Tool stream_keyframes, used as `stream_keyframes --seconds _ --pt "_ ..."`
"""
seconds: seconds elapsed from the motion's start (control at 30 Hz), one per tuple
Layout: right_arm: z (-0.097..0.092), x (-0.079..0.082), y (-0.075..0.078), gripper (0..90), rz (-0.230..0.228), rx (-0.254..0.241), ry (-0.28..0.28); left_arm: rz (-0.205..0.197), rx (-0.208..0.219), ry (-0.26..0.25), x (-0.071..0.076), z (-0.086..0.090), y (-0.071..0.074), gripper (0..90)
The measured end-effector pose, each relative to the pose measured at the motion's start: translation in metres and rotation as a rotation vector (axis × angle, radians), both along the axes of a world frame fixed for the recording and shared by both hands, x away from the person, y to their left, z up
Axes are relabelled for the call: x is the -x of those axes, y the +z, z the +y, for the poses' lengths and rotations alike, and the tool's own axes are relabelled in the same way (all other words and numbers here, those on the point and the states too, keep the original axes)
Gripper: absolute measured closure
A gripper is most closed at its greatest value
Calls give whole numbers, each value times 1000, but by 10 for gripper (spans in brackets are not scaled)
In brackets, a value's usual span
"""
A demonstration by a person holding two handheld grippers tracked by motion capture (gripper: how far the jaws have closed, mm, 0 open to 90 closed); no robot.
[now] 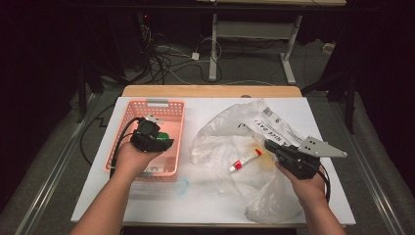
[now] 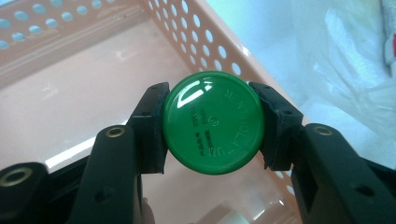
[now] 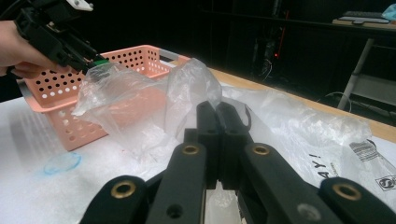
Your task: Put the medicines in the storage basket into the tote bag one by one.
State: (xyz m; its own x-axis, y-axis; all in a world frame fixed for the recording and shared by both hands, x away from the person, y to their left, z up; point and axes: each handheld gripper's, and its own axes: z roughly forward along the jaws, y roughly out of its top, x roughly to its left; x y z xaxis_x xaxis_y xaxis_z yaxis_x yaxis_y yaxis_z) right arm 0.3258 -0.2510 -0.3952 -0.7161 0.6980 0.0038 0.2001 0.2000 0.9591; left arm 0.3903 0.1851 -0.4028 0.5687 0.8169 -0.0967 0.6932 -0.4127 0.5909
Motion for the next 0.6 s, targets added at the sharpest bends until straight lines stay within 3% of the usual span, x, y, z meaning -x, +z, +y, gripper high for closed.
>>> stream_keyframes --seconds 0.6 --pt "1 1 0 900 -1 3 5 -144 115 50 48 17 -10 496"
